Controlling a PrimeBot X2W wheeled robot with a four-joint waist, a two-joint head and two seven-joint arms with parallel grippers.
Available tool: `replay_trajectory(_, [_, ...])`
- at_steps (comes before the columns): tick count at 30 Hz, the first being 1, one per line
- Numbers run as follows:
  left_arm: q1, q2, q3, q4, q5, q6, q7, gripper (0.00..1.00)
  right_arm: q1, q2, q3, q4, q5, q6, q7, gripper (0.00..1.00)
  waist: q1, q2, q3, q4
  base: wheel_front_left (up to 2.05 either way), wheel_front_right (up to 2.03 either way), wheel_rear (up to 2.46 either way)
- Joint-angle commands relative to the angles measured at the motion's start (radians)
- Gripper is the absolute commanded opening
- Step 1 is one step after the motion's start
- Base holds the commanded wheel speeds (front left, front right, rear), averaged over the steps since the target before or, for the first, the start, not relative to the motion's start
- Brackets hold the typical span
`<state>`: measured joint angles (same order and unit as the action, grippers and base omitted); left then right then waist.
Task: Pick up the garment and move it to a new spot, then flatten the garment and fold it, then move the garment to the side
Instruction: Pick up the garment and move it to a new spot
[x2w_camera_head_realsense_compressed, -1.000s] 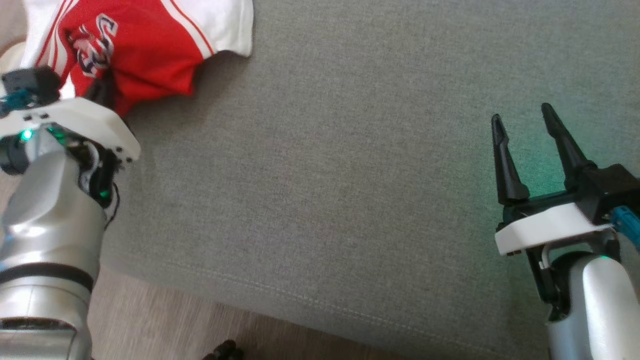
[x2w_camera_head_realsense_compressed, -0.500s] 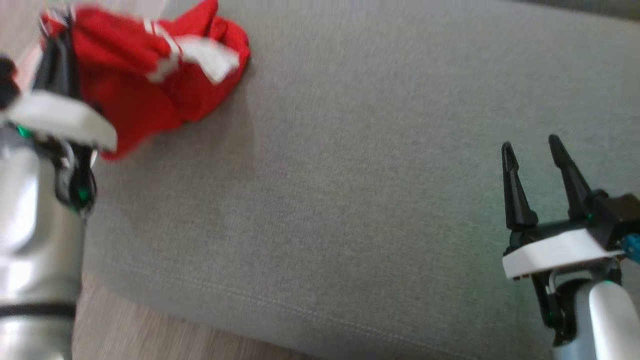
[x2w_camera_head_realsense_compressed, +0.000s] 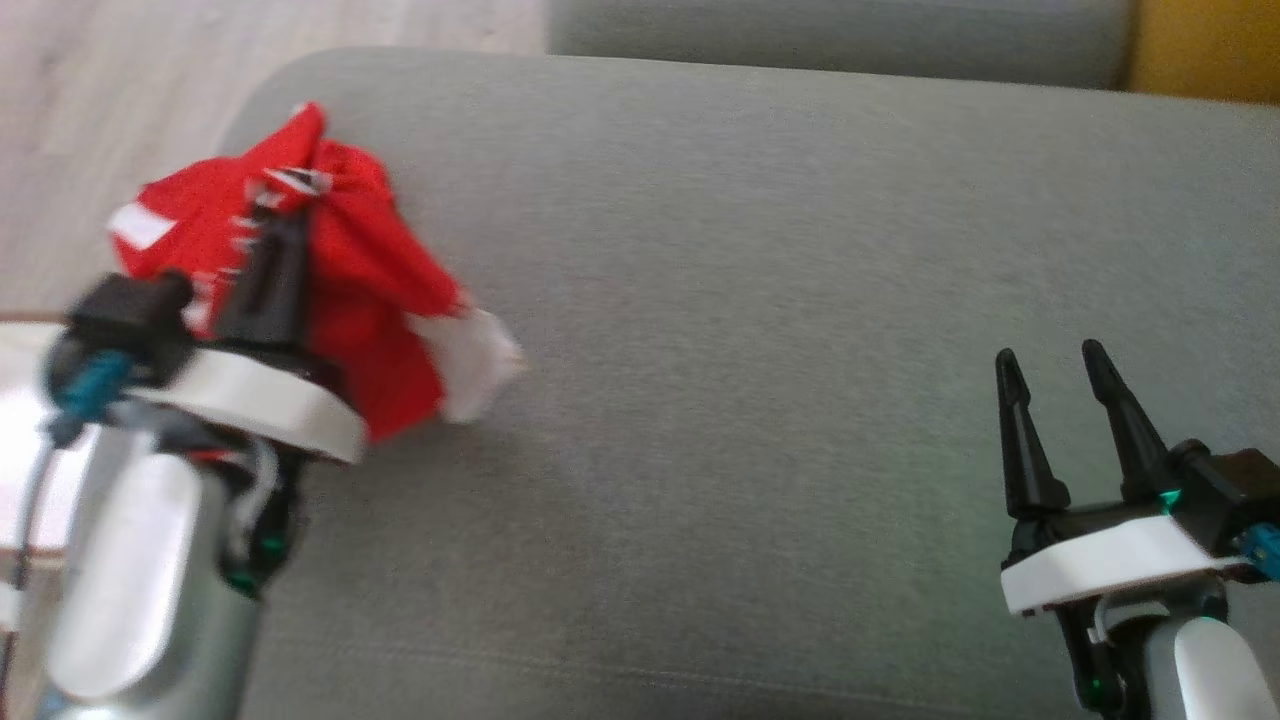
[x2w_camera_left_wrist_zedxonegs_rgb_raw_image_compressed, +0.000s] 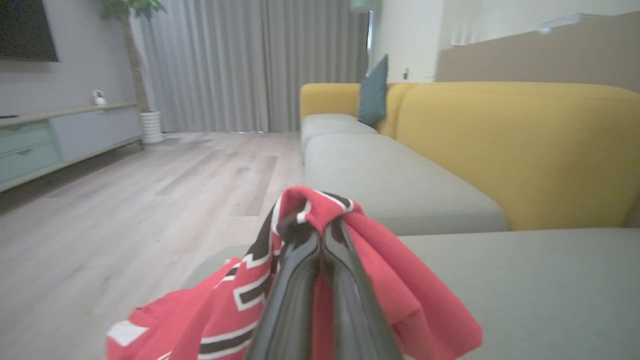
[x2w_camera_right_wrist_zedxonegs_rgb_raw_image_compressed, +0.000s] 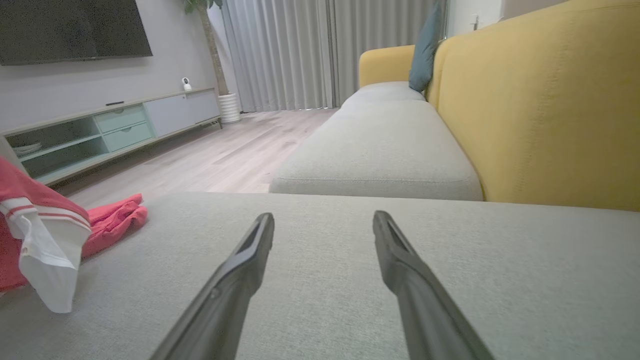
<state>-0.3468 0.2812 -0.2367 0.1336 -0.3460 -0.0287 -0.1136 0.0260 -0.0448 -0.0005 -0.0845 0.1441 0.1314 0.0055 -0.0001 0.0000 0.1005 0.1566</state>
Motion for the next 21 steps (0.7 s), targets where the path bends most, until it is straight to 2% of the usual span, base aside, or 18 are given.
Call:
replay_trajectory(1, [-0.048, 0.014, 0.021, -0.057, -0.004, -0.007, 0.010, 0.00, -0.029, -0.005, 0.027, -0.043, 0.005, -0.001, -0.011, 1.00, 0.0001, 0.0000, 0.022, -0.056, 0.00, 0.00, 0.00])
replay_trajectory(6, [-0.082, -0.040, -0.067, -0.098, -0.002, -0.033, 0.045, 0.00, -0.058, -0.005, 0.039, -0.052, 0.012, -0.001, -0.020, 1.00, 0.0001, 0.0000, 0.082, -0.175, 0.00, 0.00, 0.00])
replay_trajectory(13, [-0.195, -0.107, -0.176, -0.056, 0.014, -0.067, 0.060, 0.00, -0.081, -0.005, 0.047, -0.045, 0.041, -0.001, -0.056, 1.00, 0.0001, 0.0000, 0.171, -0.337, 0.00, 0.00, 0.00])
replay_trajectory(17, [-0.247, -0.136, -0.231, -0.009, 0.019, -0.080, 0.064, 0.00, -0.092, -0.005, 0.045, -0.033, 0.057, -0.001, -0.083, 1.00, 0.0001, 0.0000, 0.222, -0.398, 0.00, 0.00, 0.00])
replay_trajectory(21, [-0.272, -0.152, -0.288, 0.052, 0.019, -0.089, 0.065, 0.00, -0.102, -0.005, 0.049, -0.015, 0.074, -0.001, -0.107, 1.00, 0.0001, 0.0000, 0.258, -0.431, 0.00, 0.00, 0.00])
